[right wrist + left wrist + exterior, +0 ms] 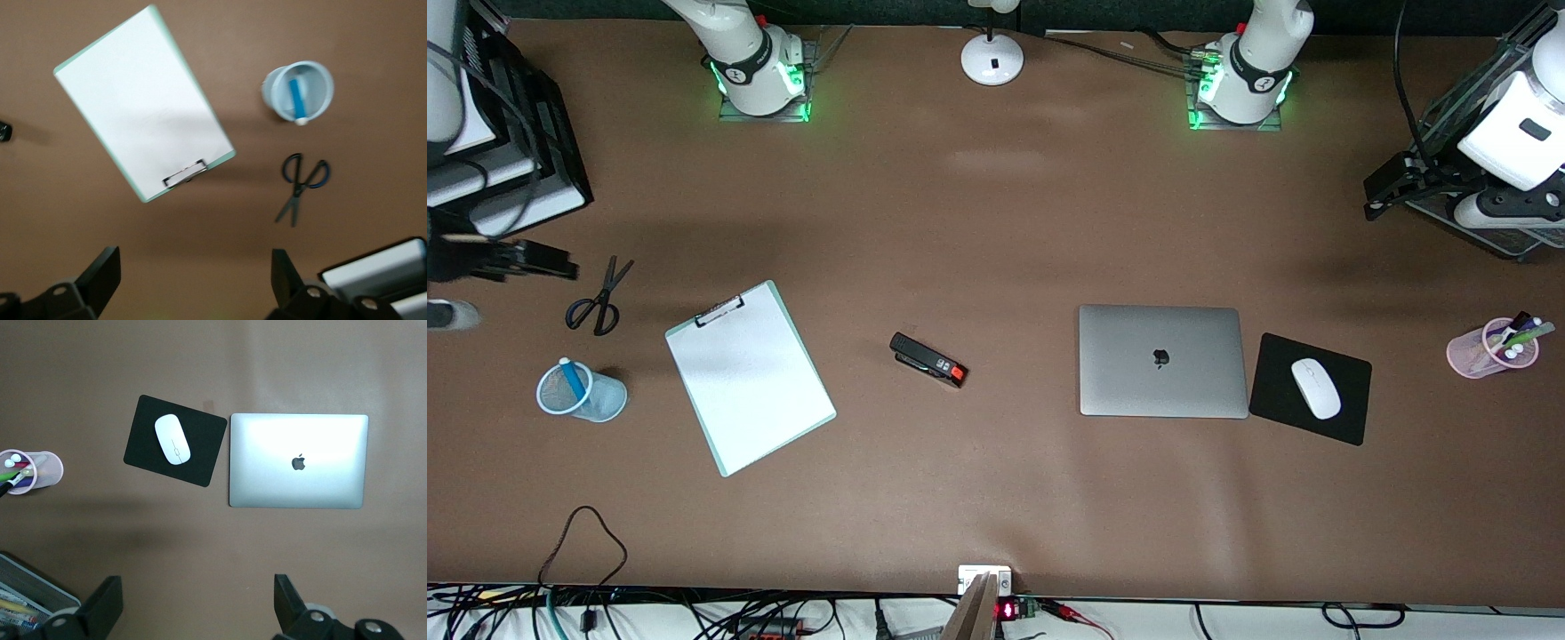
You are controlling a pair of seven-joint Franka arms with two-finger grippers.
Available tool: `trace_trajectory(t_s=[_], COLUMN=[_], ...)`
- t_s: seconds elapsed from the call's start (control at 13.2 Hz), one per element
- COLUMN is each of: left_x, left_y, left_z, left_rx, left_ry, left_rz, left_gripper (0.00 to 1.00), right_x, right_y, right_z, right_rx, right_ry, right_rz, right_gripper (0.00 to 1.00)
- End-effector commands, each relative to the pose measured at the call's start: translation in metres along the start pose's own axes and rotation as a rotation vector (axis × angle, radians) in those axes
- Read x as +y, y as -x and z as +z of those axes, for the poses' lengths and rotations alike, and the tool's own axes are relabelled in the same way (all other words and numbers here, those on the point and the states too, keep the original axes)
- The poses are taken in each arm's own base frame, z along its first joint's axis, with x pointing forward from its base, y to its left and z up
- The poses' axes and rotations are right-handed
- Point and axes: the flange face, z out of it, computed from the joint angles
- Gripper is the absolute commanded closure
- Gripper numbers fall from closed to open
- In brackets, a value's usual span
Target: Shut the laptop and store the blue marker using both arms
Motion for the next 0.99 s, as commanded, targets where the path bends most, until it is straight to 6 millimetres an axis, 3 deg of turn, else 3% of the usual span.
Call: trace_trajectory(t_s=[0.0,0.38,0.76,0.91], left_x=[-0.003,-0.003,-0.002,-0.011], left_y=[0.0,0.002,0.01,0.015], left_z=[-0.004,-0.004,-0.011,-0.011], left_rx=[0.008,0.002,-0.006,-0.011], left_ry=[-0.003,-0.002,-0.005,-0.004], left_rz=[0.008,0.008,0.043,0.115], left_gripper=[0.0,0.0,0.0,0.0], right_x=[0.019,0.009,0.005,0.003], right_y=[0.012,0.04,0.05,0.052], right_z=[-0.01,-0.015,-0.018,-0.019], right_rx=[0.023,0.026,0.054,0.062], right_ry=[0.012,0.004,-0.007,-0.009], right_rz=[0.062,0.111,0.098,0.096], right_gripper=[0.0,0.0,0.0,0.0])
